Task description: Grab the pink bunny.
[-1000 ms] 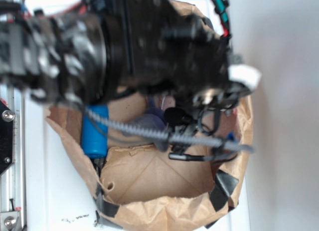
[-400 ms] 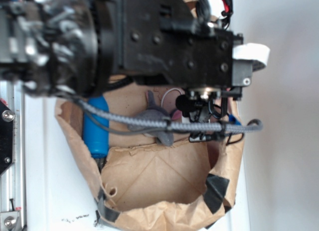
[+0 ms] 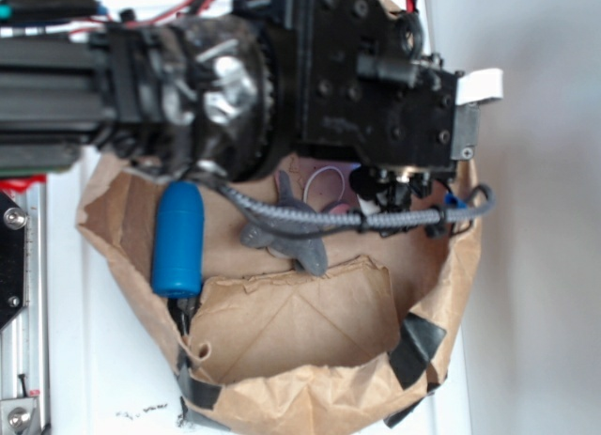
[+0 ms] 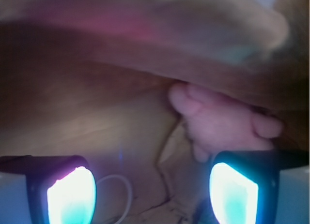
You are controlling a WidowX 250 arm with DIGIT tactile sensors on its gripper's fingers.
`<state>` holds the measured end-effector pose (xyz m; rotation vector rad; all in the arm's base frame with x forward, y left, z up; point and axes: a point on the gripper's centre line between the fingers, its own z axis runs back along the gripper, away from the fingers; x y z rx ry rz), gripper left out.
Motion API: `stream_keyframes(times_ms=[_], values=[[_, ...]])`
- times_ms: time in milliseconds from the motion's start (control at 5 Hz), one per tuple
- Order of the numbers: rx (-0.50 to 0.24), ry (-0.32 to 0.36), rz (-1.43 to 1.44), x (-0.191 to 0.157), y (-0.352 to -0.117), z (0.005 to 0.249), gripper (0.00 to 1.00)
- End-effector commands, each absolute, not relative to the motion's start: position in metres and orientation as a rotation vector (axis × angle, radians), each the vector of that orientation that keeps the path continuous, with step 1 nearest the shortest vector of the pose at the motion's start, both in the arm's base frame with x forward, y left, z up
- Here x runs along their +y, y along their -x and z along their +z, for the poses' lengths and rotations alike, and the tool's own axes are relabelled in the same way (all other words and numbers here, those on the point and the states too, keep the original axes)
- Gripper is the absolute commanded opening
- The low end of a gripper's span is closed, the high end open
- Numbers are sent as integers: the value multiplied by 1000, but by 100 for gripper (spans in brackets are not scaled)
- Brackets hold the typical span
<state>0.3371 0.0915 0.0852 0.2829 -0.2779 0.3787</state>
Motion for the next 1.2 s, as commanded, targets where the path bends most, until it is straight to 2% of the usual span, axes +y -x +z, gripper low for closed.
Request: stream_keyframes(times_ms=[0,200,400,800,1000], values=[[-349,-347,395,84,-338,97,100],[-386,-372,320,87,-341,90,100],[-455,-344,76,91,-332,86,100],[-469,-380,15,108,-330,85,100],[-456,-397,45,113,-336,84,100]])
